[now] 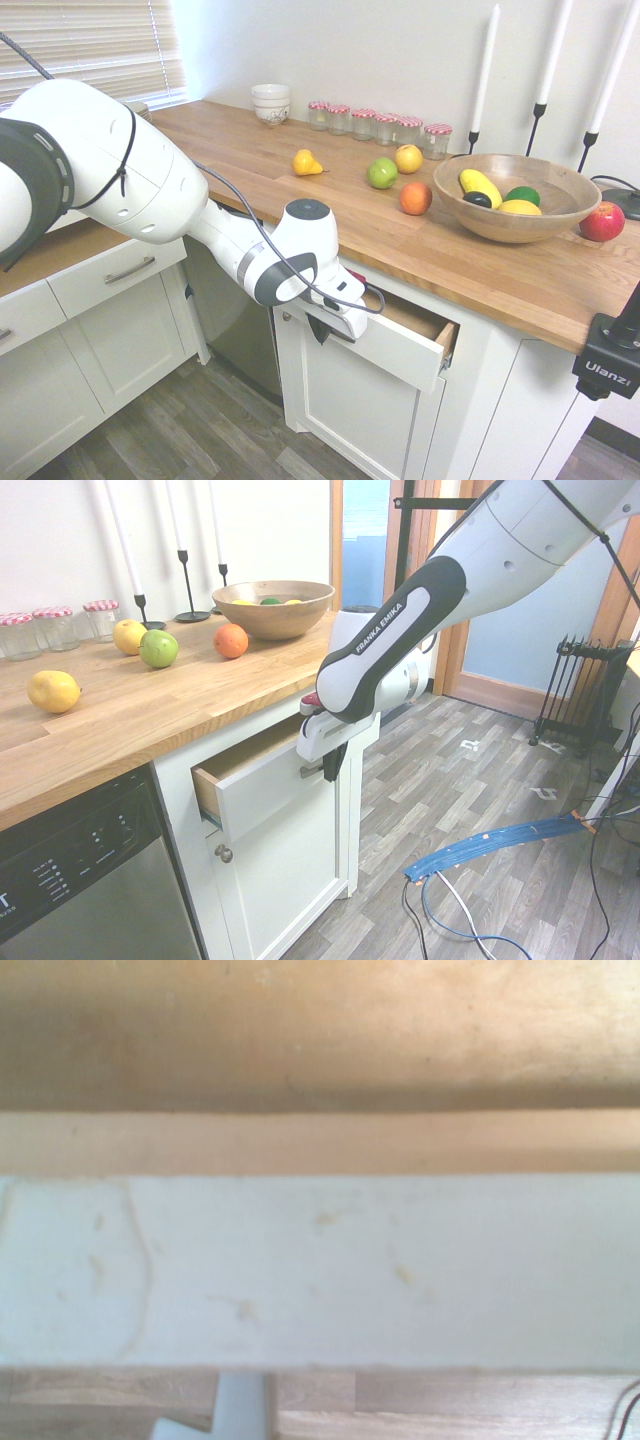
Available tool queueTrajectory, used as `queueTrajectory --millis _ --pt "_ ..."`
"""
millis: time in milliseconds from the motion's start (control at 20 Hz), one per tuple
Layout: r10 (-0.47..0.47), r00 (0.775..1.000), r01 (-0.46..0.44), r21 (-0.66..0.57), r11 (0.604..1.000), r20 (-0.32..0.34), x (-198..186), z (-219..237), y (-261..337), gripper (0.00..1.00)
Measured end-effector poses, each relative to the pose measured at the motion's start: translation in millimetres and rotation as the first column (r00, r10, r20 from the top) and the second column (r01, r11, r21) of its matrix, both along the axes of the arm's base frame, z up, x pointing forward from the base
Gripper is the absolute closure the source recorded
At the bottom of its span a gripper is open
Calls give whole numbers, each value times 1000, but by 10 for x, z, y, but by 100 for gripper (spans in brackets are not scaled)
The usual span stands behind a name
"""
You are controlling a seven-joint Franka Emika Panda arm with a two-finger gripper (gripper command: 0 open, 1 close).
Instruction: Close the drawer
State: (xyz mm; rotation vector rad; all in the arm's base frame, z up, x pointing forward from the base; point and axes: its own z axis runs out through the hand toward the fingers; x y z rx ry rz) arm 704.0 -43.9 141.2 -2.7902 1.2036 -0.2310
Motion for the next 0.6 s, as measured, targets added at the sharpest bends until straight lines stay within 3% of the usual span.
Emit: queueTrajectory --millis 600 --pt "-14 1000 14 8 1000 8 342 -40 -45 100"
